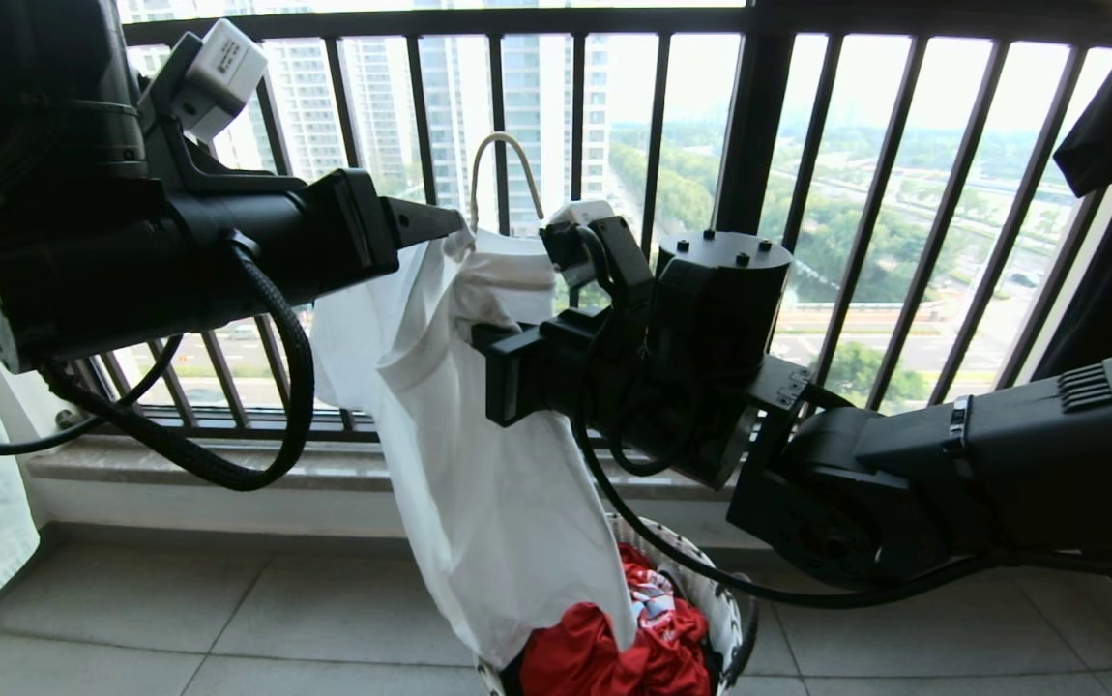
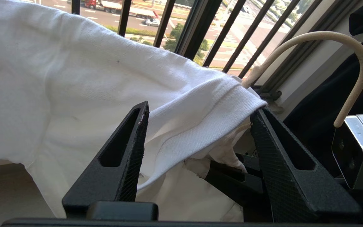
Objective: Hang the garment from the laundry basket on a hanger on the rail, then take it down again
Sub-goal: Hang the clothes on the clothes rack, then hang the clothes rack on the clothesline
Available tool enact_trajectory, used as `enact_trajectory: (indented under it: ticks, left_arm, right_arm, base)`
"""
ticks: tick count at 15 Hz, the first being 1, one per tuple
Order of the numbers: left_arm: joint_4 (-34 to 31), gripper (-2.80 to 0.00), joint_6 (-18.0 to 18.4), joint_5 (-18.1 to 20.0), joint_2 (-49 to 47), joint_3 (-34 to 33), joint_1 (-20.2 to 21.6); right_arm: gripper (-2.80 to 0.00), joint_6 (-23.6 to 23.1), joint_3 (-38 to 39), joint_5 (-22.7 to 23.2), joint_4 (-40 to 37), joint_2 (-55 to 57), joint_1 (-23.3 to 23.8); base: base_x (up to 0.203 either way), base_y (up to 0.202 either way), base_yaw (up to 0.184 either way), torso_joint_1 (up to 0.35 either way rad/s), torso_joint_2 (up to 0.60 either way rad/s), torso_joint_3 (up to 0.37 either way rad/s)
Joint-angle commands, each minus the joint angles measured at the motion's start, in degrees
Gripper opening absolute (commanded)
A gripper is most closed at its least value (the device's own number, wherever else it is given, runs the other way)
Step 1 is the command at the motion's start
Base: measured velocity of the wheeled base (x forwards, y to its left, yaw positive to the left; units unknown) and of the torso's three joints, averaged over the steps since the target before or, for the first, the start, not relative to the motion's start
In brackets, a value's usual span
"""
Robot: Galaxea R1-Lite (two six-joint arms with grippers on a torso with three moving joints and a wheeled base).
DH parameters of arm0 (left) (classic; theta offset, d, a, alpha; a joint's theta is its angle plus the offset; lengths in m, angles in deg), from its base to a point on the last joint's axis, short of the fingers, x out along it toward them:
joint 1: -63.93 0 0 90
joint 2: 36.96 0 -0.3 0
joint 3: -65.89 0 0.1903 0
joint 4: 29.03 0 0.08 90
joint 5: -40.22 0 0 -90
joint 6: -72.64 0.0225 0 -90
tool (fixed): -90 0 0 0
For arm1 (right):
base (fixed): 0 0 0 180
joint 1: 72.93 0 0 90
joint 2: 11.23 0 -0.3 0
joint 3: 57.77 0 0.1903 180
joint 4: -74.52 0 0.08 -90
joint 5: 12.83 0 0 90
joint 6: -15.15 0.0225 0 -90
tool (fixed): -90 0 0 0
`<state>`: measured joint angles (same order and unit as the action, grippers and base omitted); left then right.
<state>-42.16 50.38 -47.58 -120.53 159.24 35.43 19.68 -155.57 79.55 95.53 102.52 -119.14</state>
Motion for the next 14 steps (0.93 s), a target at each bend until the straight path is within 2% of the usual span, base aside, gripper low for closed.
enact_trajectory:
  ticks: [1,5,10,13,14]
  left_arm:
    - [-1.81,0.0,-0.09,0.08,1.74,0.62,-0.06]
    - [-17.02,0.0,-0.22,0.06,3.2,7.89,-0.15]
    - [-17.8,0.0,-0.26,-0.17,6.64,8.05,0.25]
    - [-22.81,0.0,-0.15,-0.19,6.86,11.19,1.72]
    - [-25.59,-1.29,0.07,-0.16,6.02,14.29,2.32]
  right_arm:
    - [-2.8,0.04,-0.27,-0.02,0.27,0.06,0.15]
    - [-2.8,-0.05,-0.89,-0.91,0.01,0.16,0.34]
    - [-2.8,-0.05,-0.8,-0.98,0.1,-0.19,0.34]
    - [-2.8,0.04,-0.55,-0.98,0.1,-0.97,0.69]
    - [-2.8,0.04,-0.62,-0.98,0.1,-0.99,0.69]
  base:
    - [0.0,0.0,0.0,0.0,0.0,0.0]
    - [0.0,0.0,0.0,0.0,0.0,0.0]
    - [0.0,0.0,0.0,0.0,0.0,0.0]
    - [0.0,0.0,0.0,0.0,0.0,0.0]
    - [0.0,0.0,0.0,0.0,0.0,0.0]
